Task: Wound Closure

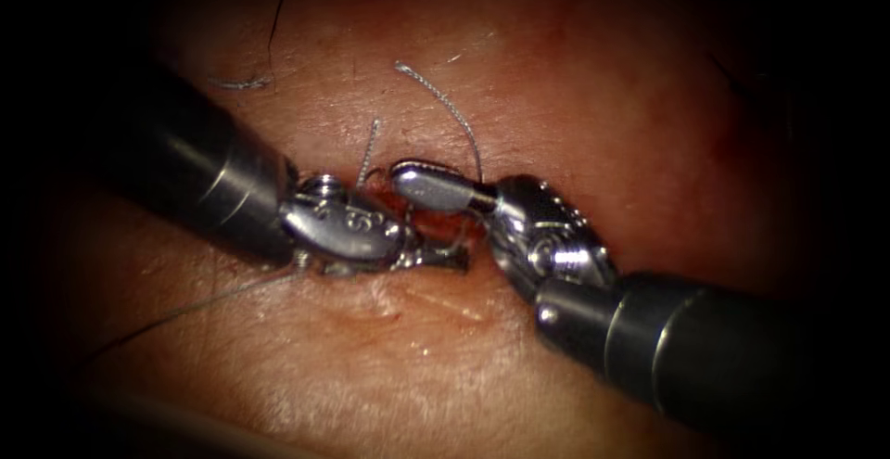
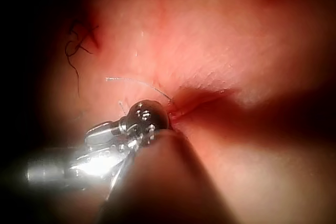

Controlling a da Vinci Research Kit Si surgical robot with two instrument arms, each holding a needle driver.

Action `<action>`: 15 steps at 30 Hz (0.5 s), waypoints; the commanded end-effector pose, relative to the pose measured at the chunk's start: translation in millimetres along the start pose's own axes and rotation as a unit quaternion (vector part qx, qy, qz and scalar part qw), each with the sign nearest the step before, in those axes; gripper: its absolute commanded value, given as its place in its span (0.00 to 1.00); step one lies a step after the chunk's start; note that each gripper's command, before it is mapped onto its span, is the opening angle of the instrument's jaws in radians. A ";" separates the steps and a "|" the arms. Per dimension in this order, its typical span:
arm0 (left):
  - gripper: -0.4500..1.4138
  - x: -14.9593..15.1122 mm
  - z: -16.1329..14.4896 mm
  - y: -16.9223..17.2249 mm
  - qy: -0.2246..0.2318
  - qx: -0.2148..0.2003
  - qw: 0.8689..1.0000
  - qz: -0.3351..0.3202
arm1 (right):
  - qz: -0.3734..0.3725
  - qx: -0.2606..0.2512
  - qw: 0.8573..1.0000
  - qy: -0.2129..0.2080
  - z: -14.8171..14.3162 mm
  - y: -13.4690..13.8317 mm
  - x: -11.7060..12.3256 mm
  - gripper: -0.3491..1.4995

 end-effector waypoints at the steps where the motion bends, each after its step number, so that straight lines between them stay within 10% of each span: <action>1: 0.00 -0.6 0.5 0.4 -0.001 0.000 1.000 -0.001 | -0.005 0.003 1.000 -0.004 0.2 0.5 -1.2 0.00; 9: 0.00 0.6 -1.6 2.6 -0.003 0.007 1.000 -0.009 | -0.147 -0.124 0.957 -0.217 -1.4 2.4 -4.6 0.05; 15: 0.00 0.6 -1.5 3.1 -0.012 0.007 1.000 -0.009 | -0.184 -0.193 0.928 -0.261 -1.0 2.9 -5.0 0.73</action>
